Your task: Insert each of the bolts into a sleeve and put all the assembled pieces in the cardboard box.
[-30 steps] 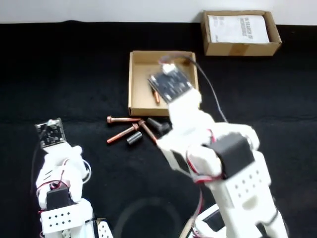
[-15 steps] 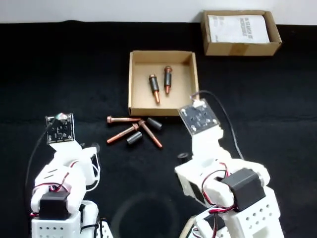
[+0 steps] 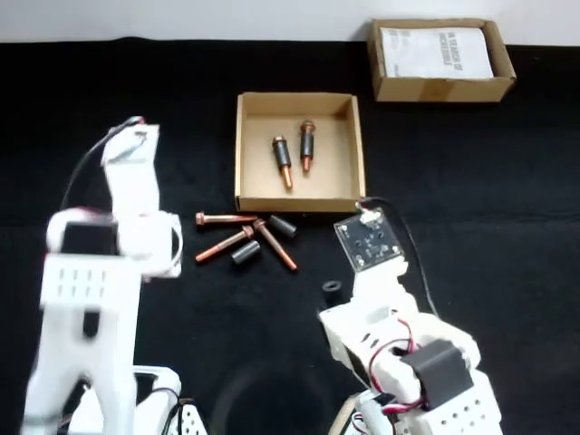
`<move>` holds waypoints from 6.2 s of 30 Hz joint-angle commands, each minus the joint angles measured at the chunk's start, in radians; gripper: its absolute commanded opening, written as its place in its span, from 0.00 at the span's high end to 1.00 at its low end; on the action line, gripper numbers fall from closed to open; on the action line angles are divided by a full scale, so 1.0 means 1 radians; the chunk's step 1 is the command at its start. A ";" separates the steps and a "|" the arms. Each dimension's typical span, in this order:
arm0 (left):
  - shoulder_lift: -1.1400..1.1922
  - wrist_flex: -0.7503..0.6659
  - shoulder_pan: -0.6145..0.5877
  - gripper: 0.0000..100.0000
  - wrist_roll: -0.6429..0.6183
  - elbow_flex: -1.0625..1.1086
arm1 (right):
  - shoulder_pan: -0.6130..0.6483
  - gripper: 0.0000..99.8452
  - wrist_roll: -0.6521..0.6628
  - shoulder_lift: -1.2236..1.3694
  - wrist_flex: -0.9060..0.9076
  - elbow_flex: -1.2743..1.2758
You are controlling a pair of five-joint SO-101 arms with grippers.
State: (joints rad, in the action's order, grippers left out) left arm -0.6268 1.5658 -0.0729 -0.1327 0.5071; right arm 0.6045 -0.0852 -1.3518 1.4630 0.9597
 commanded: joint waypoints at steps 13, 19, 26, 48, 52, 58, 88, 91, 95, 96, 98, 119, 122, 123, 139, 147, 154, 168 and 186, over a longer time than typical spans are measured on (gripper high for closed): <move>0.390 0.074 0.139 0.88 0.388 -0.188 | -0.013 0.99 0.127 -0.298 -0.441 0.397; 0.509 -0.008 0.193 0.88 0.462 -0.225 | -0.117 0.99 0.135 -0.298 -0.618 0.530; 0.671 -0.069 0.194 0.88 0.568 -0.338 | -0.206 0.99 0.130 -0.298 -0.765 0.641; 1.127 -0.061 0.275 0.82 1.003 -0.776 | -0.226 0.99 0.129 -0.300 -0.822 0.657; 1.210 -0.060 0.268 0.82 0.999 -0.842 | -0.226 0.99 0.129 -0.300 -0.822 0.657; 1.256 -0.040 0.265 0.82 0.997 -0.851 | -0.263 0.99 0.135 -0.300 -0.822 0.656; 1.250 0.049 0.194 0.99 0.694 -0.957 | -0.268 0.99 0.137 -0.300 -0.820 0.644; 1.182 0.078 0.200 0.99 0.694 -0.958 | -0.268 0.99 0.137 -0.300 -0.820 0.644; 1.109 0.126 0.220 0.99 0.695 -0.960 | -0.268 0.99 0.137 -0.300 -0.822 0.644; 1.086 0.133 0.228 0.99 0.694 -0.960 | -0.268 0.99 0.137 -0.300 -0.822 0.644; 1.032 0.137 0.236 0.99 0.672 -0.961 | -0.268 0.99 0.137 -0.300 -0.822 0.645; 0.561 0.084 0.503 0.99 0.167 -0.954 | -0.076 0.99 0.129 -0.298 -1.214 0.794; 0.532 0.041 0.473 0.99 0.020 -0.954 | -0.042 0.99 0.127 -0.300 -1.303 0.828; 0.529 0.029 0.464 0.99 -0.025 -0.954 | -0.031 0.99 0.127 -0.300 -1.333 0.839; 0.234 -0.594 0.398 0.99 -0.313 -0.483 | -0.012 0.99 0.021 -0.291 -1.392 0.849; -0.159 -1.033 0.479 0.99 -0.040 0.028 | -0.013 0.99 0.021 -0.291 -1.392 0.849; -0.461 -1.122 0.596 0.99 -0.023 0.291 | -0.013 0.99 0.021 -0.291 -1.392 0.849; -0.549 -1.117 0.602 0.99 -0.023 0.321 | -0.010 0.99 0.021 -0.291 -1.330 0.849; -0.545 -1.123 0.664 0.99 -0.023 0.389 | -0.010 0.99 0.021 -0.291 -1.330 0.849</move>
State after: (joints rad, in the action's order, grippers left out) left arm -1.1623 0.4657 0.5808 -0.1603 0.8999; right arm 0.5907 -0.0529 -1.6310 0.1312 1.6763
